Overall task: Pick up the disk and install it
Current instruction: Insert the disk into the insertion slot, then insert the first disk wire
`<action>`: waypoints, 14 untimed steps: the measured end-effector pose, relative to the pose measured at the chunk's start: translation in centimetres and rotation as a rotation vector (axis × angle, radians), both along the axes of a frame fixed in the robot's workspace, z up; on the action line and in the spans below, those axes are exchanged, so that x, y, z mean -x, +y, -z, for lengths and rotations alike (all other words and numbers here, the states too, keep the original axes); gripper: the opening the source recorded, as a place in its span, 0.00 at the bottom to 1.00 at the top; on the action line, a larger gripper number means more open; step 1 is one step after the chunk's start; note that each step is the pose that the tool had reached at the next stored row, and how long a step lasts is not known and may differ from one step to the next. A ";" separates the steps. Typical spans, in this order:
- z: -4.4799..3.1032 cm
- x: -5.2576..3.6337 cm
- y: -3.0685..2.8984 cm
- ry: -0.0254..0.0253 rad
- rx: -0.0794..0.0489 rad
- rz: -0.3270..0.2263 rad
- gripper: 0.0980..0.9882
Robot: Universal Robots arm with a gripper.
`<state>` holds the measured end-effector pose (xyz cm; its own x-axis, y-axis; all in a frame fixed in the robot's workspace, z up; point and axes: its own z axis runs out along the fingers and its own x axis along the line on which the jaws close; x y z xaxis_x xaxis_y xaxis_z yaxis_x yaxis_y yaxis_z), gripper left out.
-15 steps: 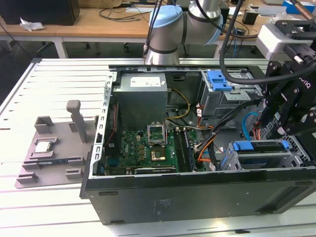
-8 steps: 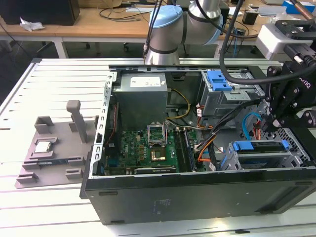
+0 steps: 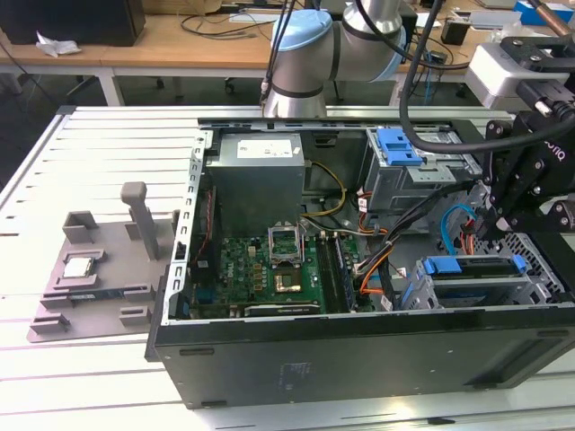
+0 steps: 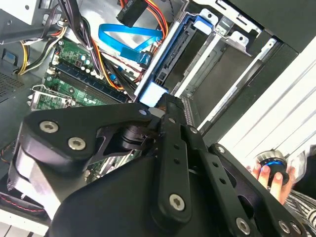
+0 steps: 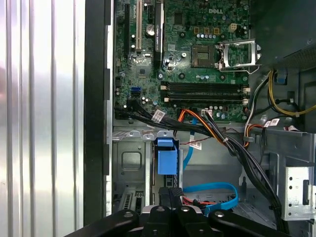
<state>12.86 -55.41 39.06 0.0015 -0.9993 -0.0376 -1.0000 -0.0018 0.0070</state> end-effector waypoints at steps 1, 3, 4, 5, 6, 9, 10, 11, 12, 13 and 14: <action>0.01 0.00 0.00 0.0000 0.000 0.000 0.01; 0.01 0.00 0.00 0.0000 0.000 0.000 0.01; 0.01 0.00 0.00 0.0000 0.000 0.000 0.01; 0.01 0.00 0.00 0.0000 0.000 0.000 0.01; 0.03 -0.06 0.04 0.0000 0.000 0.000 0.01; 0.16 -1.22 1.71 0.0001 0.011 0.000 0.01; 0.19 -1.42 1.97 0.0000 0.013 0.000 0.01; 0.25 -1.70 2.23 0.0001 0.015 0.000 0.01; 0.32 -1.94 2.44 0.0000 0.016 0.000 0.01; 0.52 -2.43 2.81 0.0001 0.017 0.000 0.01; 0.74 -2.80 3.10 0.0002 0.019 0.000 0.01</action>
